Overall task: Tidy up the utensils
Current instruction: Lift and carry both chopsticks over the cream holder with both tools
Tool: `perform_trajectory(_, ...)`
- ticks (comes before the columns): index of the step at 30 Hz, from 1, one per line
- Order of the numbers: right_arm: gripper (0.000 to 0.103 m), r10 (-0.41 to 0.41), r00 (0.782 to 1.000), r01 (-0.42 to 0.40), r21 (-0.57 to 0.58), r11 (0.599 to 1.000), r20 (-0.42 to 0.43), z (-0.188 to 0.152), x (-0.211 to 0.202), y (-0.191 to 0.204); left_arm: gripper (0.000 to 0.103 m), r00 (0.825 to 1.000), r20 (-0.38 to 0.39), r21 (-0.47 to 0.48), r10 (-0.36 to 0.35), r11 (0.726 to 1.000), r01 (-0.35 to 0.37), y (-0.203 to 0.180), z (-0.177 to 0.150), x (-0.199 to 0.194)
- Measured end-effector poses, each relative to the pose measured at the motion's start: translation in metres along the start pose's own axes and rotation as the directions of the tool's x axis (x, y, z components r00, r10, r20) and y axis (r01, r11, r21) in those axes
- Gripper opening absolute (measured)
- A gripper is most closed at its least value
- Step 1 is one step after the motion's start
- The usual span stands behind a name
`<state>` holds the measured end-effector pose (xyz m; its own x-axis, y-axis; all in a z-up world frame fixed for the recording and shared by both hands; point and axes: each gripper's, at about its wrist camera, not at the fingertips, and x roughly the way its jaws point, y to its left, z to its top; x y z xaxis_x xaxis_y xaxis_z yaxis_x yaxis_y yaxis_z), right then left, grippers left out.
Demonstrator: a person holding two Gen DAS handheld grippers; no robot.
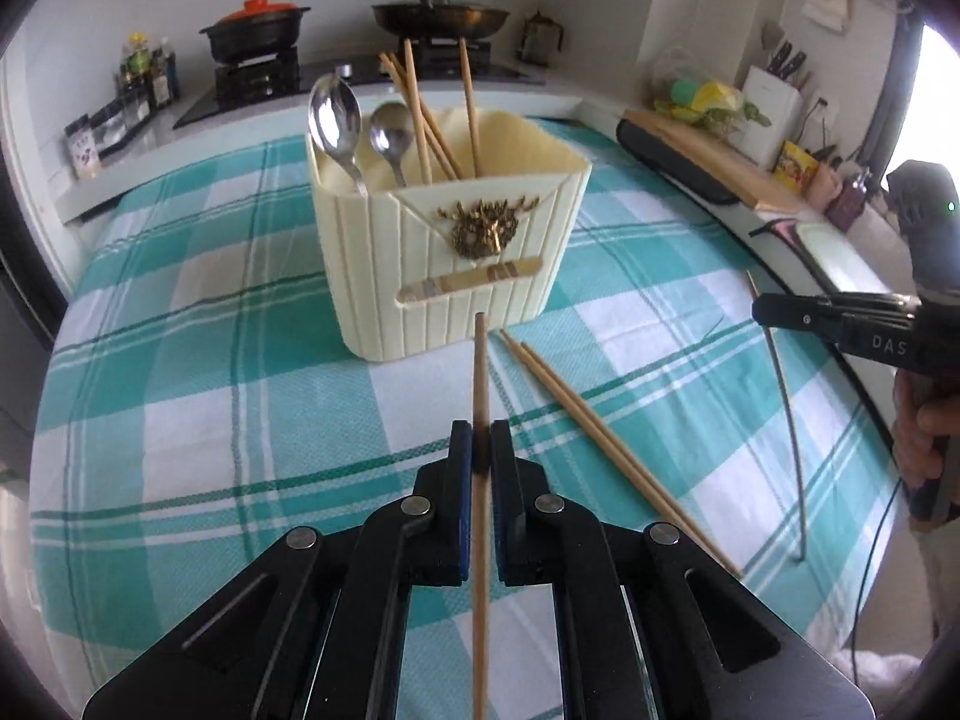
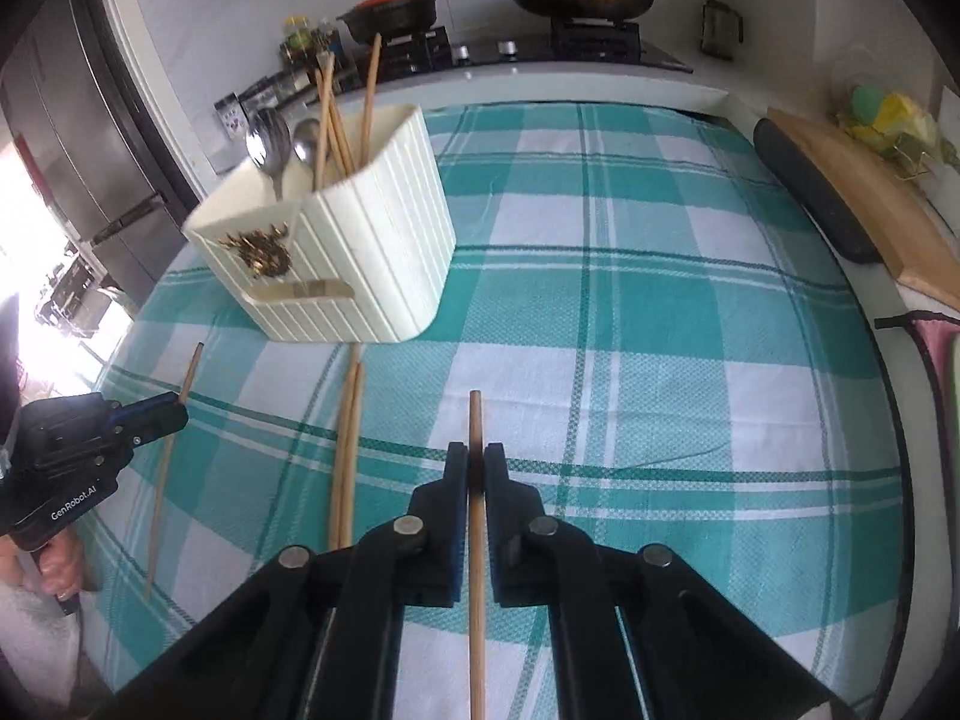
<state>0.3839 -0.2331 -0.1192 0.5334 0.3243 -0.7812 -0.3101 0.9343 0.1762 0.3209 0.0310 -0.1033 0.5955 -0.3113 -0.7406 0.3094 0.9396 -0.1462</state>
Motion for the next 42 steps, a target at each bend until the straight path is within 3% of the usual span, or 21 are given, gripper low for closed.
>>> perform_trajectory(6,0.006,0.057,0.988,-0.052,-0.040,0.998,0.141,-0.003,-0.078,0.016,0.004,0.991,0.120,-0.009,-0.055,0.998,0.057,0.002,0.007,-0.069)
perform_trajectory(15,0.006,0.091,0.958,-0.074,-0.070,0.995,0.271,-0.004,-0.130,0.024,0.004,0.971,0.214,-0.007,-0.110,0.993,0.114,-0.012,0.016,-0.106)
perform_trajectory(37,0.006,0.122,0.931,-0.096,-0.091,0.991,0.345,0.036,-0.148,0.034,0.004,0.945,0.277,-0.012,-0.176,0.982,0.187,-0.011,0.046,-0.135)
perform_trajectory(42,0.006,0.133,0.923,-0.103,-0.102,0.989,0.361,0.053,-0.153,0.037,0.004,0.931,0.299,-0.032,-0.208,0.973,0.227,-0.008,0.065,-0.144)
